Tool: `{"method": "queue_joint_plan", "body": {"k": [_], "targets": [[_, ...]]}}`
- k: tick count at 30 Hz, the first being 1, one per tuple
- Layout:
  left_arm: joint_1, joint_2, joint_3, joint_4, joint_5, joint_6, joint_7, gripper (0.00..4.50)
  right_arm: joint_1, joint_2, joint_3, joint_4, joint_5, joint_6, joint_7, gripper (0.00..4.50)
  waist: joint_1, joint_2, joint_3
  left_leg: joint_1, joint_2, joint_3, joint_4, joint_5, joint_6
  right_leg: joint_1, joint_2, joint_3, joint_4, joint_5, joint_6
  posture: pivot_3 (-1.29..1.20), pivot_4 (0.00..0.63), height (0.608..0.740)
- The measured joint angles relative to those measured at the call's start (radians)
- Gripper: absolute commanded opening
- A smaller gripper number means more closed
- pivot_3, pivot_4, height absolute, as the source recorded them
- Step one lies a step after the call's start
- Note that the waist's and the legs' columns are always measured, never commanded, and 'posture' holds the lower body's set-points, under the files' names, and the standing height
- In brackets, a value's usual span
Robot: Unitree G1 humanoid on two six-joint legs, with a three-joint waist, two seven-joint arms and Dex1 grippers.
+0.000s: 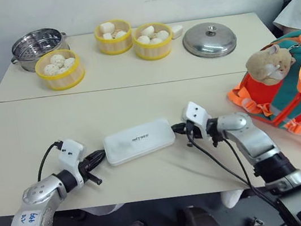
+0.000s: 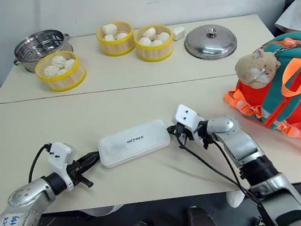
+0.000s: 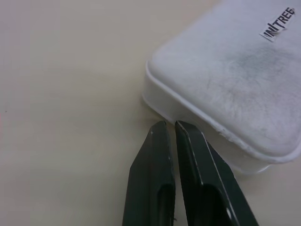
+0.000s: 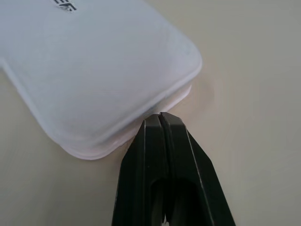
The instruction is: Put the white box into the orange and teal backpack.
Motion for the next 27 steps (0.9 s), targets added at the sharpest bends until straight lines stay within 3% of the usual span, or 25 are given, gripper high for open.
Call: {"method": "queue_joint_plan", "body": {"k": [5, 12, 17, 22, 26, 27], "targets": [[-0.036, -0.001, -0.047, 0.025, 0.01, -0.025, -0.039, 0.3, 0.117, -0.098, -0.035, -0.181, 0.065, 0.124, 0.037, 0.0, 0.008, 0.0, 0.0, 0.0, 0.0, 0.0, 0.0, 0.0, 0.0, 0.0, 0.0, 0.0, -0.001, 0.0, 0.0, 0.0, 0.15, 0.74], [-0.081, 0.01, -0.076, 0.046, 0.002, 0.021, -0.072, 0.3, 0.156, -0.154, -0.057, -0.25, 0.092, 0.182, 0.043, 0.0, 0.007, 0.0, 0.0, 0.0, 0.0, 0.0, 0.0, 0.0, 0.0, 0.0, 0.0, 0.0, 0.0, 0.0, 0.0, 0.0, 0.15, 0.74], [-0.187, 0.042, 0.002, 0.115, -0.149, 0.331, -0.076, 1.82, 0.157, -0.197, -0.057, -0.239, 0.079, 0.161, 0.043, 0.0, 0.013, -0.001, 0.0, 0.0, 0.0, -0.001, 0.0, 0.0, 0.0, 0.0, 0.0, 0.0, 0.0, 0.0, 0.0, 0.0, 0.15, 0.74], [-0.377, 0.2, 0.05, 0.262, -0.332, 0.837, -0.145, 3.21, 0.156, -0.221, -0.056, -0.201, 0.061, 0.106, 0.053, 0.0, 0.008, -0.002, 0.001, 0.0, 0.0, -0.001, 0.0, 0.002, -0.002, 0.0, 0.002, 0.0, 0.0, 0.0, 0.0, 0.0, 0.15, 0.74], [-0.533, 0.157, 0.072, 0.481, -0.354, 0.998, -0.151, 4.44, 0.144, -0.223, -0.047, -0.175, 0.051, 0.071, 0.062, 0.0, 0.016, -0.002, 0.001, 0.0, -0.001, -0.001, 0.002, 0.002, -0.003, 0.0, 0.001, 0.0, 0.001, 0.0, 0.0, 0.0, 0.15, 0.74], [-0.556, 0.148, 0.072, 0.517, -0.357, 1.01, -0.152, 4.48, 0.14, -0.223, -0.041, -0.172, 0.049, 0.067, 0.063, 0.0, 0.017, -0.002, 0.001, 0.0, -0.001, -0.001, 0.002, 0.002, -0.003, 0.0, 0.001, 0.0, 0.001, 0.0, 0.0, 0.0, 0.15, 0.74]]}}
